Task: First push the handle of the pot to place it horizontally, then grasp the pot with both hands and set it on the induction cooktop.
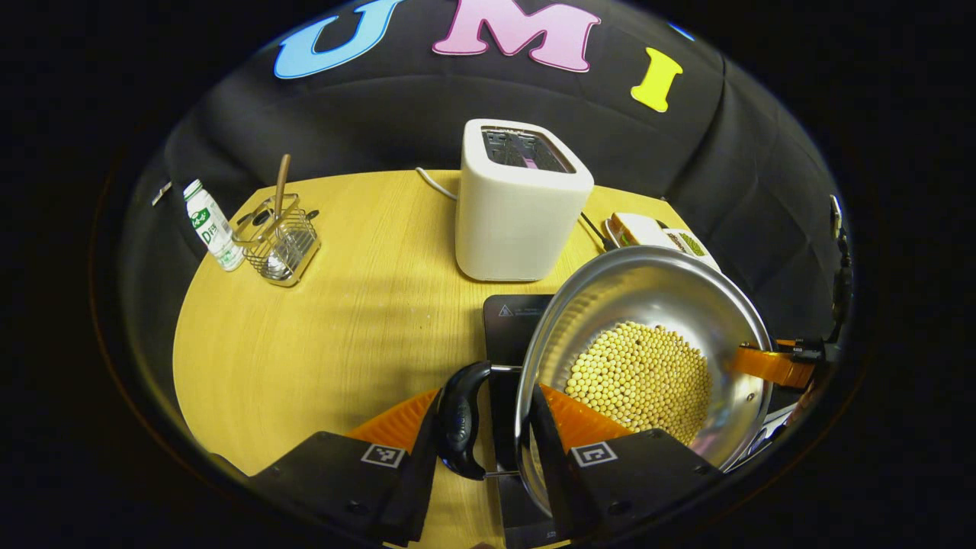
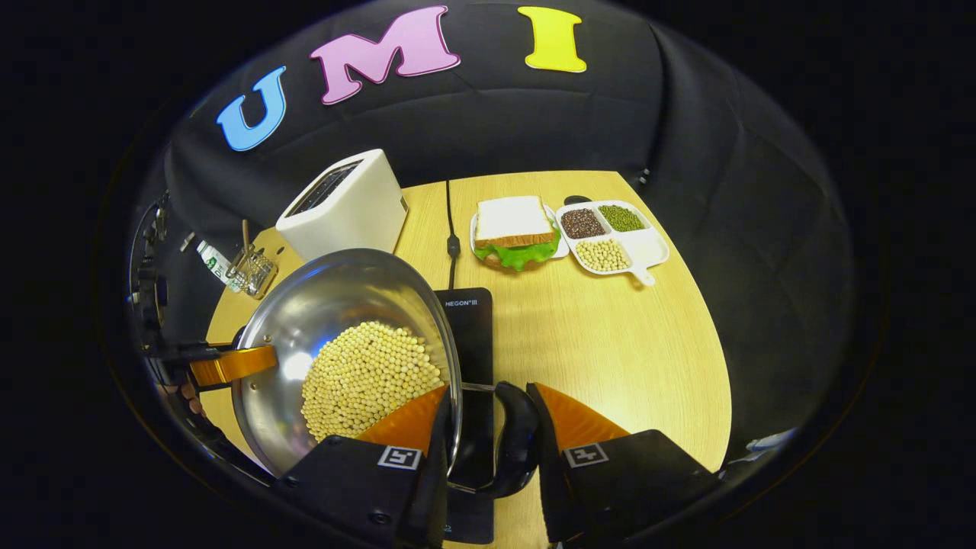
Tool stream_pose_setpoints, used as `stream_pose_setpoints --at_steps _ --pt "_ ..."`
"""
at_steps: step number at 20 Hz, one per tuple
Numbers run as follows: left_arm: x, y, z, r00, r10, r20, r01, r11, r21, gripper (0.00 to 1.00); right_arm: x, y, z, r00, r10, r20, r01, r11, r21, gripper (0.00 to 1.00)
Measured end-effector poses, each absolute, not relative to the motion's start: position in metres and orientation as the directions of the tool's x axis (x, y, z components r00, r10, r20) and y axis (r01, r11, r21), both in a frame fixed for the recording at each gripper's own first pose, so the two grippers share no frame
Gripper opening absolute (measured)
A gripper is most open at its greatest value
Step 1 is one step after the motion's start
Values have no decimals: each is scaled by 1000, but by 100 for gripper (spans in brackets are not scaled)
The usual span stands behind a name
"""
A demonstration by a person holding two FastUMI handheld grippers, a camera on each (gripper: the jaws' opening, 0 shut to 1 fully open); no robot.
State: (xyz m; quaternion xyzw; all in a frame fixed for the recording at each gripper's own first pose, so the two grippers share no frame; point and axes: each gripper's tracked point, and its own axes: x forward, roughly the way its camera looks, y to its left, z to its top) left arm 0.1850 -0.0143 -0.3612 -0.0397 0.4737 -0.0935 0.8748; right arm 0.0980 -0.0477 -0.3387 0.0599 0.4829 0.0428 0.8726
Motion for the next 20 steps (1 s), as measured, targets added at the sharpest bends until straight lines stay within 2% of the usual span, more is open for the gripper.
stream_pose_setpoints --at_steps 3,12,13,14,20 --pt "186 -17 -357 561 -195 -804 150 980 -133 64 98 -48 -344 532 141 -835 -14 987 158 53" --pt "185 -17 -359 569 -162 -807 161 983 -84 65 94 -51 -354 523 175 -834 17 976 215 53" --pt "185 -17 -359 566 -160 -809 156 984 -86 65 95 -50 -354 524 177 -833 14 976 216 48" --pt "185 -17 -360 566 -160 -808 151 985 -88 66 95 -50 -354 524 179 -833 13 976 218 53" --pt "183 -16 -359 551 -162 -818 132 986 -106 67 94 -51 -354 521 180 -834 15 976 219 57"
